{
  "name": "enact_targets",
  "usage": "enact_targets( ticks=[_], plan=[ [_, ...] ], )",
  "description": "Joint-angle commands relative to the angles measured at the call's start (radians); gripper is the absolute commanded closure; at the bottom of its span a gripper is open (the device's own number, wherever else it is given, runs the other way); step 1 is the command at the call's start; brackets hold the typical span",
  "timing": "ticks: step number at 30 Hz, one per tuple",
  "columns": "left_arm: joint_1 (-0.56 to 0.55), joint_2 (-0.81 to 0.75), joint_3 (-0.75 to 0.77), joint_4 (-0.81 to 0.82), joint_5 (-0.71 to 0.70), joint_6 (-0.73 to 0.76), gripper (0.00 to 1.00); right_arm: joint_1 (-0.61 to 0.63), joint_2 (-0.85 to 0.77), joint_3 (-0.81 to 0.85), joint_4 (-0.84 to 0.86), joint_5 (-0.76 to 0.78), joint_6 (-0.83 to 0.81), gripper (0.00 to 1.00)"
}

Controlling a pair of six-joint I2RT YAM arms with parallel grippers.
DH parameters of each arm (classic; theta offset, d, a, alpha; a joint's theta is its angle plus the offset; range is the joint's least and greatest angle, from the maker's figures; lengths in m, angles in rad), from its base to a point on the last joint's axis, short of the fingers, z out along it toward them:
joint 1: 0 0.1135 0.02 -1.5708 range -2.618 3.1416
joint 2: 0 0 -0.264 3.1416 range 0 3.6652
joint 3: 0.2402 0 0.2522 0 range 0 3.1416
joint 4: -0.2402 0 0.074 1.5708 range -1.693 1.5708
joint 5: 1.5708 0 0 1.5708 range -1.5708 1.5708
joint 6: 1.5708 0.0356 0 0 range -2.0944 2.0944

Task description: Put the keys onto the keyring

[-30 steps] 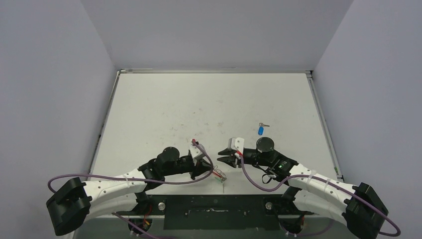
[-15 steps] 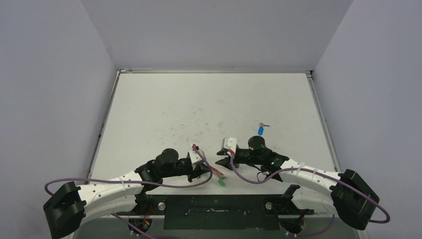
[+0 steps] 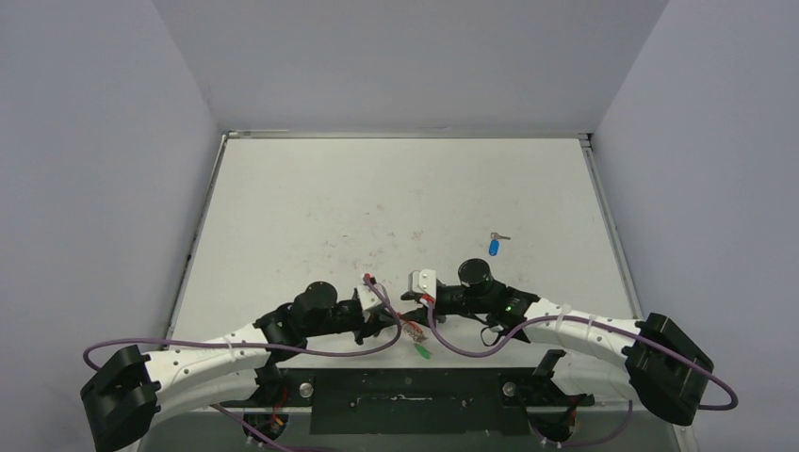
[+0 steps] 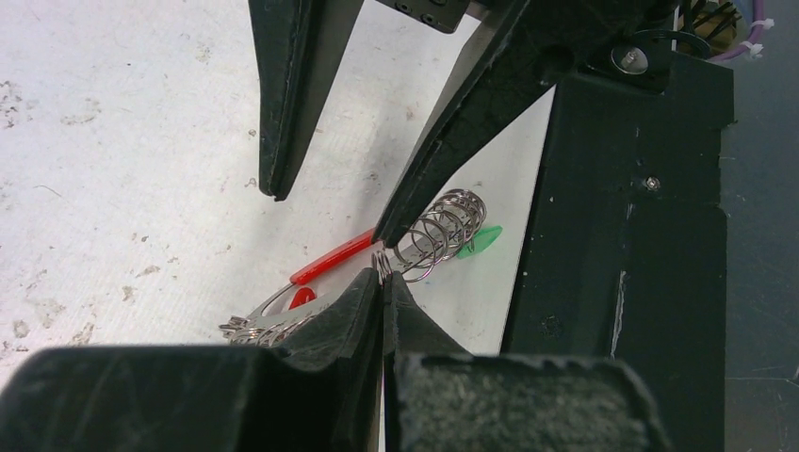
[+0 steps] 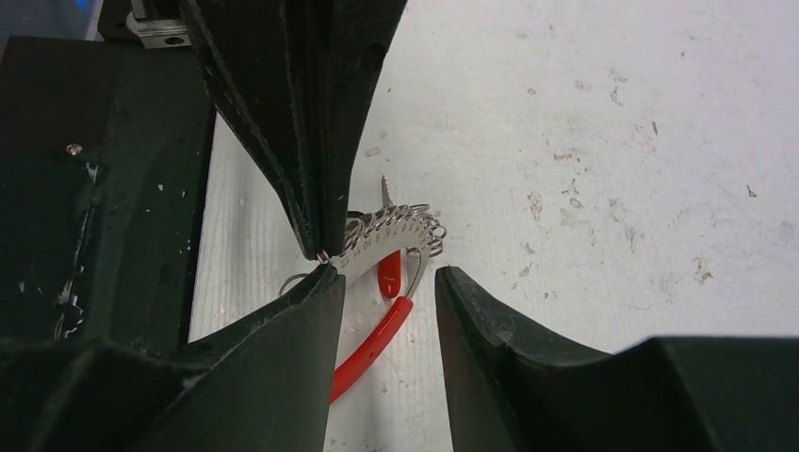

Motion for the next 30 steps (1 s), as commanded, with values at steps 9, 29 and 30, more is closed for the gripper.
enact_targets(
  ticks=[9, 29, 30],
  plan=[
    [-0.010, -0.039, 0.022, 0.020, -0.007, 0.012, 1.00, 0.061, 0.023, 0.082, -0.102, -0.055, -0.159, 0.62],
    [-0.025, -0.083, 0.010, 0.030, -0.013, 0.065, 0.88, 0.076, 0.006, 0.075, -0.083, -0.021, -0.163, 1.00],
    [-0.025, -0.100, 0.002, 0.028, -0.022, 0.068, 0.82, 0.073, -0.006, 0.066, -0.068, -0.020, -0.153, 1.00]
  ],
)
